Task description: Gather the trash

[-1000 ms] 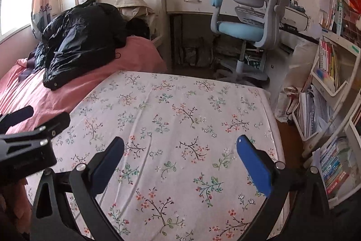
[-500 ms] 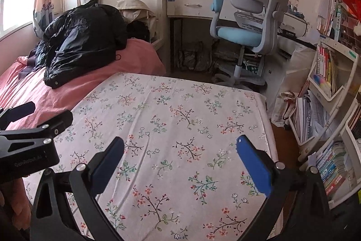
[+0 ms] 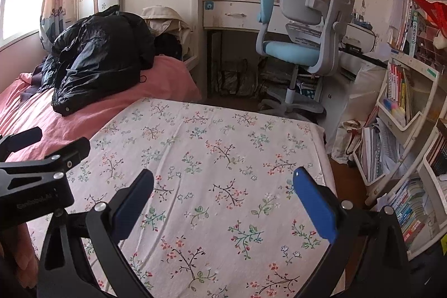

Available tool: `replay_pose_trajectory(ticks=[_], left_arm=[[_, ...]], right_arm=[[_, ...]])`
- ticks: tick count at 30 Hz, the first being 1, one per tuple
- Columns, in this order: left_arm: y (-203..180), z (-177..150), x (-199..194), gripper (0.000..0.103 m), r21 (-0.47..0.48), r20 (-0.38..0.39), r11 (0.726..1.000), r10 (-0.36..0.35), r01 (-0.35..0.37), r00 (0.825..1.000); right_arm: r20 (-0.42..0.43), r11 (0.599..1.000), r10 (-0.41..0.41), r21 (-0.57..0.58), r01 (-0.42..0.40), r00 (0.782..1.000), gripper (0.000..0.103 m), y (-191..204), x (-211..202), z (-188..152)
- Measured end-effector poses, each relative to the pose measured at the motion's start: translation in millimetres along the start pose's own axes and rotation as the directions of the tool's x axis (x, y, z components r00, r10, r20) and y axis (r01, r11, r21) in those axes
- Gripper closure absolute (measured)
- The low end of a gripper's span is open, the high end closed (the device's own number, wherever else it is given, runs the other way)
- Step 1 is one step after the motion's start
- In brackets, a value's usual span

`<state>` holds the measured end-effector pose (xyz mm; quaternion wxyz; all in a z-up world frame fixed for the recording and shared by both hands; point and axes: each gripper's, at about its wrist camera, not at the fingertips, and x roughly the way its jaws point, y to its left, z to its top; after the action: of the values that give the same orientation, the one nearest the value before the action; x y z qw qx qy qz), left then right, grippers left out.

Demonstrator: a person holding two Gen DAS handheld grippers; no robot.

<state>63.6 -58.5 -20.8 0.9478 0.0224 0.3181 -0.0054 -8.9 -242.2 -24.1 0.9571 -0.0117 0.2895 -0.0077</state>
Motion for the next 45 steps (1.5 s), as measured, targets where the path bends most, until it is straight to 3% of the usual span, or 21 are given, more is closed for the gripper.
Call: replay_pose_trajectory(ticks=[45], left_arm=[[3.5,-0.8,1.3,0.007,0.008,0.011,1.000,0.019,-0.019,1.000]], right_arm=[[-0.001,1.000,-0.003,0.005,0.003,1.000,0.007,-3.8,0.4,-3.7]])
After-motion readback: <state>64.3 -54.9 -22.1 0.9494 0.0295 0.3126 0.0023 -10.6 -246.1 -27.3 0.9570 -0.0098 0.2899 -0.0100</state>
